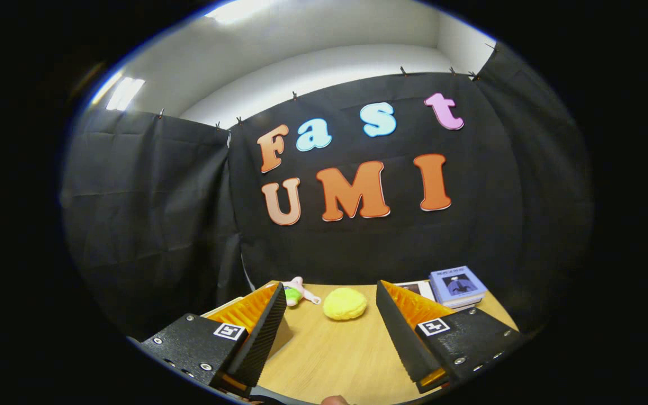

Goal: Open the storage box then place both shoes into the box .Put the left shoe in first, then the right shoe, with the right side of both shoes facing outward in a uniform manner.

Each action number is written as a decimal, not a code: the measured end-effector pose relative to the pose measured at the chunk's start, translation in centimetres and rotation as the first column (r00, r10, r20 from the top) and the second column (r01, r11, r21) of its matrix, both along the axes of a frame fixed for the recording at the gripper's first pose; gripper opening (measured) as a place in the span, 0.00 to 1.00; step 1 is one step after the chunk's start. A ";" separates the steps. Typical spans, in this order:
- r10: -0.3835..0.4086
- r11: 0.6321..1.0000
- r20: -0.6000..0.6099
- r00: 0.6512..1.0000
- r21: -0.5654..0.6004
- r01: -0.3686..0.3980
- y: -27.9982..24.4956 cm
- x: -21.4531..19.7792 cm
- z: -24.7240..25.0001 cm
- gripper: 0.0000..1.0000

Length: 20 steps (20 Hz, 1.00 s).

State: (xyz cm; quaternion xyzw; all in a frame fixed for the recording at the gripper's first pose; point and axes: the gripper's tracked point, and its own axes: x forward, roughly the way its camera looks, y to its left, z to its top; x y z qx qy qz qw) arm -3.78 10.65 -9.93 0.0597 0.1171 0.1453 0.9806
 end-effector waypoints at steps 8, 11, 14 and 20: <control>-0.062 0.996 0.178 0.982 -0.045 0.072 -3.5 -2.1 5.5 0.96; -0.077 0.995 0.239 0.968 -0.050 0.091 -4.5 -2.4 6.5 0.97; -0.115 0.988 0.274 0.955 -0.064 0.138 -5.6 -2.8 7.1 0.98; -0.125 0.988 0.324 0.938 -0.050 0.149 -6.1 -1.9 7.2 0.98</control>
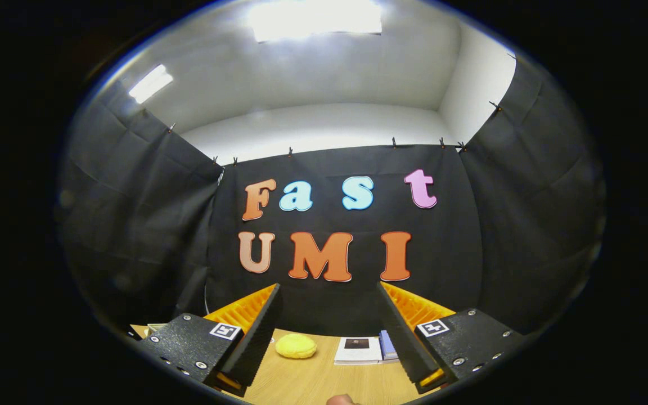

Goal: Open the storage box then place both shoes into the box .Put the left shoe in first, then the right shoe, with the right side of both shoes facing outward in a uniform manner.

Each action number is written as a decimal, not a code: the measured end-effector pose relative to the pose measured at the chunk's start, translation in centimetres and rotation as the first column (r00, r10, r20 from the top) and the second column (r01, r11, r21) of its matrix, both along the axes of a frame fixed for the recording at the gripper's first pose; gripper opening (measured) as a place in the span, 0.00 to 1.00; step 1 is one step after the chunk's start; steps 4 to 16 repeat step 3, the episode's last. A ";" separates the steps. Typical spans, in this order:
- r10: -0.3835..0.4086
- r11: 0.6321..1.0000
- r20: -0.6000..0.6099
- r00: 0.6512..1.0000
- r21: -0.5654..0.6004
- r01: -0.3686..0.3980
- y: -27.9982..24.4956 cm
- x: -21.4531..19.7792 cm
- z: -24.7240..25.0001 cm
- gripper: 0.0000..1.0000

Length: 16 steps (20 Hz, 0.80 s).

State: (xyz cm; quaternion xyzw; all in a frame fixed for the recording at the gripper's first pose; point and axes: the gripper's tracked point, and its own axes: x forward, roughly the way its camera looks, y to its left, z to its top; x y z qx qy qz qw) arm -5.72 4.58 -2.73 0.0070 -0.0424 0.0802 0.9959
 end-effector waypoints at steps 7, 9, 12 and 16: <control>-0.016 1.000 0.000 1.000 0.001 0.016 -0.1 0.3 -0.5 0.98; -0.016 1.000 0.000 1.000 0.001 0.016 -0.1 0.3 -0.5 0.98; -0.016 1.000 0.000 1.000 0.001 0.016 -0.1 0.3 -0.5 0.98; -0.016 1.000 0.000 1.000 0.001 0.016 -0.1 0.3 -0.5 0.98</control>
